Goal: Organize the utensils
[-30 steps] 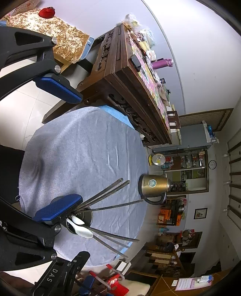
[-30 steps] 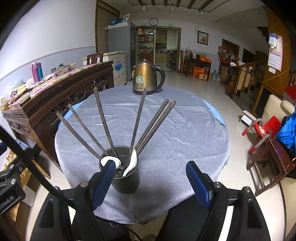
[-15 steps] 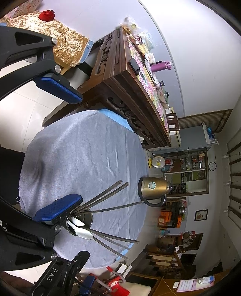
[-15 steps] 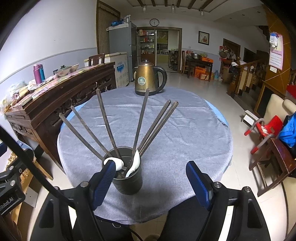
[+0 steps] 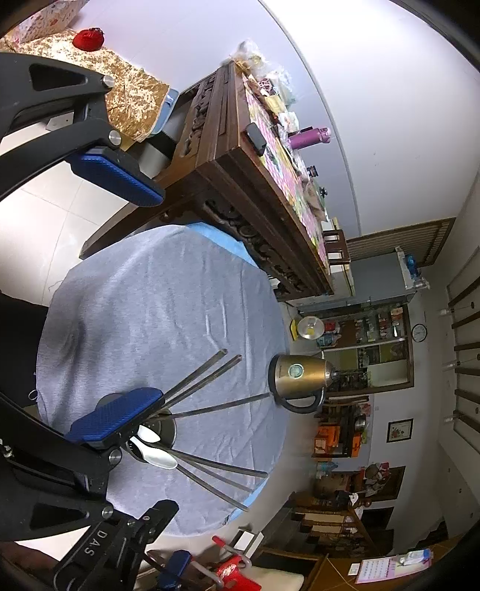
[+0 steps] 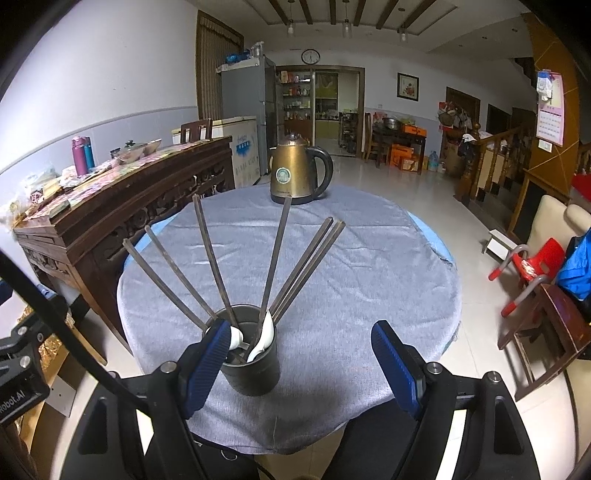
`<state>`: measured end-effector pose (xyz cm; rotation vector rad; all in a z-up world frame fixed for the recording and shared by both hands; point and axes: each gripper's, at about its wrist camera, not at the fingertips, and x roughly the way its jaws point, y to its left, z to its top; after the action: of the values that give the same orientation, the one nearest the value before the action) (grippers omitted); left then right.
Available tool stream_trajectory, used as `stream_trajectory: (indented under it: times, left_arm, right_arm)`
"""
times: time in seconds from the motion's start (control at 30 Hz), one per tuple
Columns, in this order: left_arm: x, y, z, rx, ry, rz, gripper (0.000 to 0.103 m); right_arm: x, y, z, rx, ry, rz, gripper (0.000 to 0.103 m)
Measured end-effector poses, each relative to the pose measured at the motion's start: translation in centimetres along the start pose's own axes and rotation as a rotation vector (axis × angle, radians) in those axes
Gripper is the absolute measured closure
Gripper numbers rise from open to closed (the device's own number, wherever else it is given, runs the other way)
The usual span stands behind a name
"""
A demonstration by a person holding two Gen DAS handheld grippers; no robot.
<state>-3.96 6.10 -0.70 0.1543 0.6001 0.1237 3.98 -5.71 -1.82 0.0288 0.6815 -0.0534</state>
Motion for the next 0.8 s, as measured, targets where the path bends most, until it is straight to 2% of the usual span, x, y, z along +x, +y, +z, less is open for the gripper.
stream_trajectory:
  times: [0.43, 0.8]
  left_arm:
    - [0.1, -1.1, 0.3, 0.02, -0.002, -0.026, 0.005]
    - [3.0, -0.8, -0.4, 0.013, 0.058, -0.046, 0.005]
  right_arm:
    - [-0.1, -1.1, -0.3, 0.018, -0.006, -0.005, 0.022]
    - [1.7, -0.4, -0.4, 0.002, 0.016, -0.026, 0.022]
